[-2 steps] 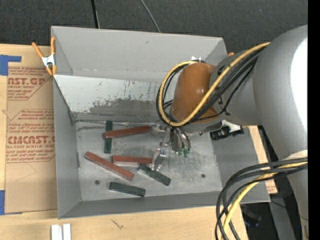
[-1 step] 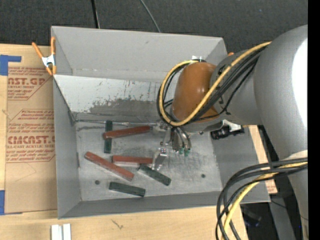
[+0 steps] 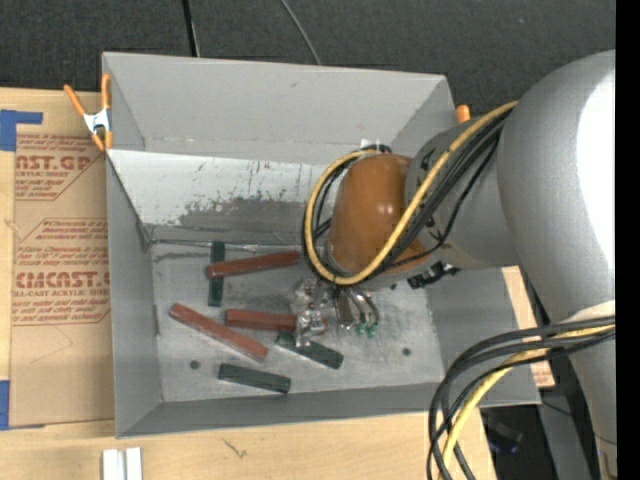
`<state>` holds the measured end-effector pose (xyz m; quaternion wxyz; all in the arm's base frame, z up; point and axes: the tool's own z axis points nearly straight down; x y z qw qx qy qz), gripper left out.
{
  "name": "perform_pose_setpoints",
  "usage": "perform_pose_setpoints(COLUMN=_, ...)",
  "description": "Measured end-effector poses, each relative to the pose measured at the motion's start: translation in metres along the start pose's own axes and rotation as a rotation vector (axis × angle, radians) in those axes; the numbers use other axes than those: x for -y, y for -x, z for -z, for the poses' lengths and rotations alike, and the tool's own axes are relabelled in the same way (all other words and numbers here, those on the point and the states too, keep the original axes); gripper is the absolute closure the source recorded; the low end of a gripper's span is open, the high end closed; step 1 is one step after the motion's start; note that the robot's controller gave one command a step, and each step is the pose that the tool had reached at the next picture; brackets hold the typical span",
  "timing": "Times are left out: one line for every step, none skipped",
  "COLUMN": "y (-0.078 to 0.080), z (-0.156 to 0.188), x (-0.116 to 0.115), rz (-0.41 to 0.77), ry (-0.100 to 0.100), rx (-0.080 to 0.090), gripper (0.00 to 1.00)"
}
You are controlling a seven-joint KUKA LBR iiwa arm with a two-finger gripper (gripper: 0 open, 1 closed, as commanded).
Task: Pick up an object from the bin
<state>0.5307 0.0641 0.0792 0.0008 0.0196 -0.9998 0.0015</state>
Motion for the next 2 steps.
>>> perform_pose_setpoints(y=0.0, z=0.0, x=0.0, rz=0.0, ry=0.0, rx=0.0, gripper=1.0)
perform_pose_setpoints(y=0.021, z=0.164, x=-0.009, rz=-0.006, ry=0.004, rx=0.009, gripper=1.0)
